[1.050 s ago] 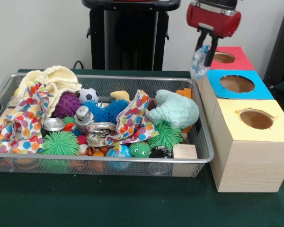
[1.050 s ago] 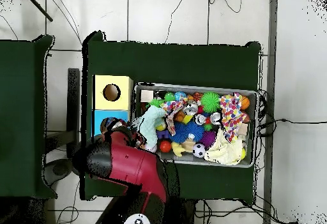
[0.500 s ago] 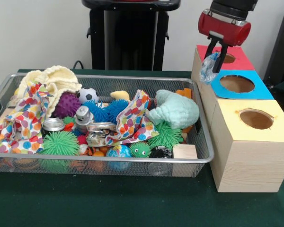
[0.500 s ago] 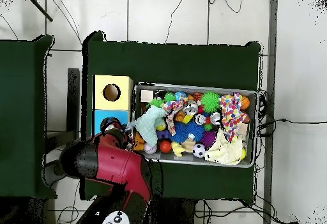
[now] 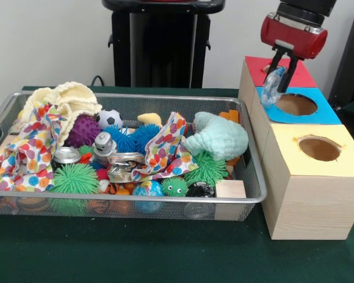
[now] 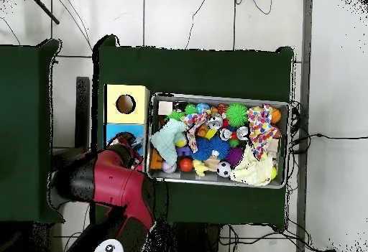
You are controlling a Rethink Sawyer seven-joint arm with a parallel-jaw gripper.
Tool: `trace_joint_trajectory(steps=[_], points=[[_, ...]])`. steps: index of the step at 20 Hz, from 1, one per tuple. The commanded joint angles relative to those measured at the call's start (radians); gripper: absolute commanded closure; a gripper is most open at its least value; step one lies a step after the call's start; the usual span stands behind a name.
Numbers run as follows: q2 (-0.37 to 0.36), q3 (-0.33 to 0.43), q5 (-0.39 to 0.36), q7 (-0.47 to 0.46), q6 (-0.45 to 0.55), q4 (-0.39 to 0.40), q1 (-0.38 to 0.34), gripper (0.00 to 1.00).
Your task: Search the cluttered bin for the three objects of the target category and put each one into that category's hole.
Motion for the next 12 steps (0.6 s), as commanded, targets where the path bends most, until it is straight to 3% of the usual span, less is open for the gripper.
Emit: trace_joint_trajectory(steps=[1,6,12], points=[[0.083,0.028,0.071,0.328,0.126,-0.059,0.029,1.00],[0.088,0.056,0.093,0.285,0.069,-0.030,0.012,1.00],[0.079,0.060,0.112,0.271,0.079,-0.025,0.013,1.00]])
